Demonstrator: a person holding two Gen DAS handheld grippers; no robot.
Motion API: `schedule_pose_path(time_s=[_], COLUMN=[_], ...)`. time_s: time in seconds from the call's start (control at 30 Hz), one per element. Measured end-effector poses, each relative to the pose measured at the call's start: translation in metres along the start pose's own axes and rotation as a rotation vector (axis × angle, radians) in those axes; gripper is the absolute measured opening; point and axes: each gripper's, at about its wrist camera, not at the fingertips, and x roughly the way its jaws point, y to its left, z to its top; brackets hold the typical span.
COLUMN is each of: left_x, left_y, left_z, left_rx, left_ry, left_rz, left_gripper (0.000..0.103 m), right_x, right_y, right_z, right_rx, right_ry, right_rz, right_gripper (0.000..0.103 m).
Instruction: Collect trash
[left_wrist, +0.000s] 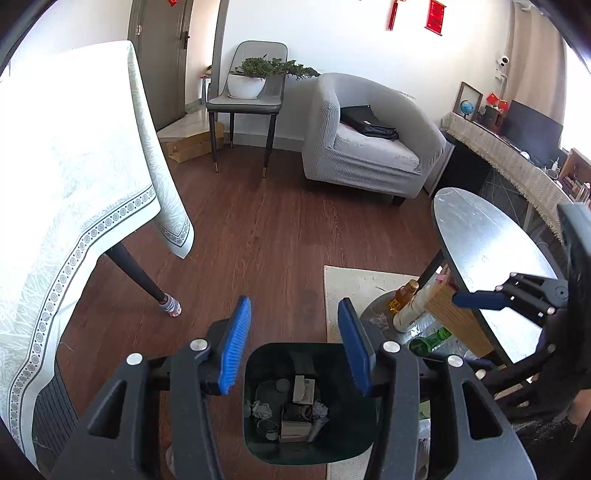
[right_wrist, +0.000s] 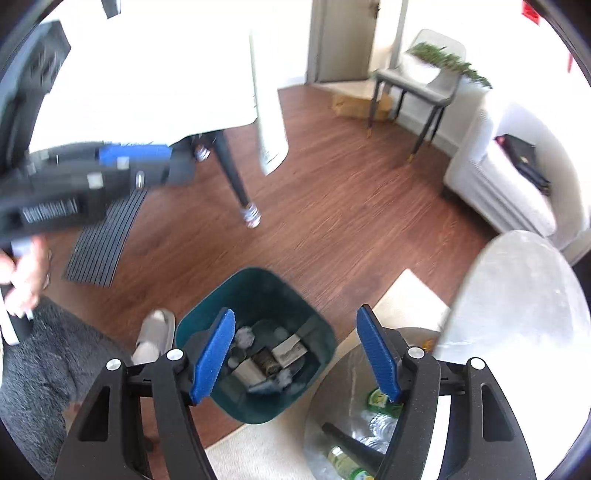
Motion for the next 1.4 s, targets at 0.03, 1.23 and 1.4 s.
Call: schedule_pose_path(time_s=[0.03,1.23,1.4], left_x=[-0.001,-0.08,-0.078], left_y=[-0.005,-0.117,-0.121], left_z=[0.0,-0.068,-0.077], left_rx=[0.005,0.129,0.133], left_ry=[-0.008,-0.167,-0.157], left_rz=[-0.001,0.068,0.073], left_gripper=[0.059,0.096,0.097], right_x=[-0.01,-0.201,-0.208], right_y=[-0.008,-0.137,-0.136], right_z=[-0.003,-0.243,-0.251], right_rx=[0.022,0.526,0.503], right_ry=[-0.025,-0.252,-0.273], right_rz=[-0.015,-0.372,-0.349], right_gripper=[0.068,0.068,0.08])
